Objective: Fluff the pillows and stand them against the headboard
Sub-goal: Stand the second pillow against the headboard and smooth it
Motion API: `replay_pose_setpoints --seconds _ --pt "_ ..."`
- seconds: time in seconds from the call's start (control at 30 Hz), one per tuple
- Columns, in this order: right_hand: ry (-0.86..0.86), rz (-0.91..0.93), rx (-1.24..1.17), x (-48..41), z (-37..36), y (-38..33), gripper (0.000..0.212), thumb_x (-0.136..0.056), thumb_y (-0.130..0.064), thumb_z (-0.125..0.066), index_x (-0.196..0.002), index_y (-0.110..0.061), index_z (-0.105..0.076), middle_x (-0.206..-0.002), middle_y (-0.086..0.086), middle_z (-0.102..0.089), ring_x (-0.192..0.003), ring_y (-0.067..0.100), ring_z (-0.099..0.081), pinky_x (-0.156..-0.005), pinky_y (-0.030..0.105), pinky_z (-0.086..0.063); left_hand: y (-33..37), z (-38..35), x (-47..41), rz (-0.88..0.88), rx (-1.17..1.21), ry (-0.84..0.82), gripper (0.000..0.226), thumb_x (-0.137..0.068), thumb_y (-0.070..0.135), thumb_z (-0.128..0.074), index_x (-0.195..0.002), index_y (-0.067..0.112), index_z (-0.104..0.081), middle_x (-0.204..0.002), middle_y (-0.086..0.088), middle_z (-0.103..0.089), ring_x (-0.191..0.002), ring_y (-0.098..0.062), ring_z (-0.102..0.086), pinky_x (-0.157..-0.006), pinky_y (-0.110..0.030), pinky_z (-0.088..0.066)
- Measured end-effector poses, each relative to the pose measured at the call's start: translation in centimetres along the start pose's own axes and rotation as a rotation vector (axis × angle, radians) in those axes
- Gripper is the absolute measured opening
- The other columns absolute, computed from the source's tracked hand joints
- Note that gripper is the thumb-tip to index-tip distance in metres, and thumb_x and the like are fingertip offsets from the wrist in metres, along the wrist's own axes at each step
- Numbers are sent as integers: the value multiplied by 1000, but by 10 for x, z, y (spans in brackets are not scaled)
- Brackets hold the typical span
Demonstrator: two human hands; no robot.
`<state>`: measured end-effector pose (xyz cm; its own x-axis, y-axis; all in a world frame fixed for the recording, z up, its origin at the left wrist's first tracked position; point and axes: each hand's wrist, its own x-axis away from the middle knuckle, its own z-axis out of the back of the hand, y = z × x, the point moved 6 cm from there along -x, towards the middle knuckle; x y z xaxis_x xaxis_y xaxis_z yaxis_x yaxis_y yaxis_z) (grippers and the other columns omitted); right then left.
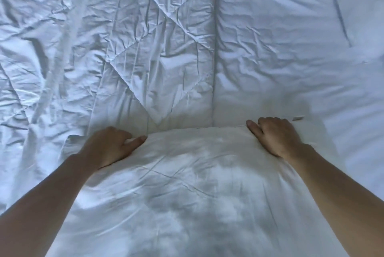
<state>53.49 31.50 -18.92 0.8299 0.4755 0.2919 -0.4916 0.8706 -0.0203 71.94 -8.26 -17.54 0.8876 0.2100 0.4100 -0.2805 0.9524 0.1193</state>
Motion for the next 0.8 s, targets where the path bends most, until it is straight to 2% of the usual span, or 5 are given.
replay_pose_setpoints --seconds 0.3,0.4,0.53,0.7,0.8 --pt "429 10 -123 55 125 19 53 -103 -49 -30 -61 -18 -39 -50 11 -55 -48 39 -58 -52 37 -41 31 136 39 -39 9 338 80 -82 90 -21 -46 21 -40 -44 6 -47 -57 -27 -55 -59 -34 -43" --pt "590 15 -121 86 177 27 49 -104 -41 -35 -61 -17 -42 -47 11 -53 -44 38 -55 -52 35 -36 48 185 72 -118 -27 584 68 -85 80 -31 -48 23 -28 -43 -1 -51 -52 -33 -63 -51 -33 -49" --pt "763 17 -103 133 215 31 49 -106 -35 -38 -63 -11 -43 -48 16 -47 -43 39 -50 -50 37 -36 72 223 123 -221 -80 769 63 -89 70 -47 -55 20 -31 -48 -9 -48 -46 -37 -59 -44 -31 -38" --pt "632 21 15 175 173 41 54 -109 -40 -32 -76 -4 -57 -69 14 -49 -68 36 -44 -65 48 -38 83 200 168 -236 -147 758 61 -87 70 -51 -58 16 -44 -50 -7 -51 -45 -33 -59 -41 -29 -35" --pt "617 86 24 194 168 31 58 -109 -44 -30 -72 -6 -55 -63 12 -47 -62 35 -45 -58 43 -39 84 177 182 -187 -146 690 65 -89 70 -45 -54 15 -42 -47 -7 -50 -42 -33 -58 -39 -30 -40"
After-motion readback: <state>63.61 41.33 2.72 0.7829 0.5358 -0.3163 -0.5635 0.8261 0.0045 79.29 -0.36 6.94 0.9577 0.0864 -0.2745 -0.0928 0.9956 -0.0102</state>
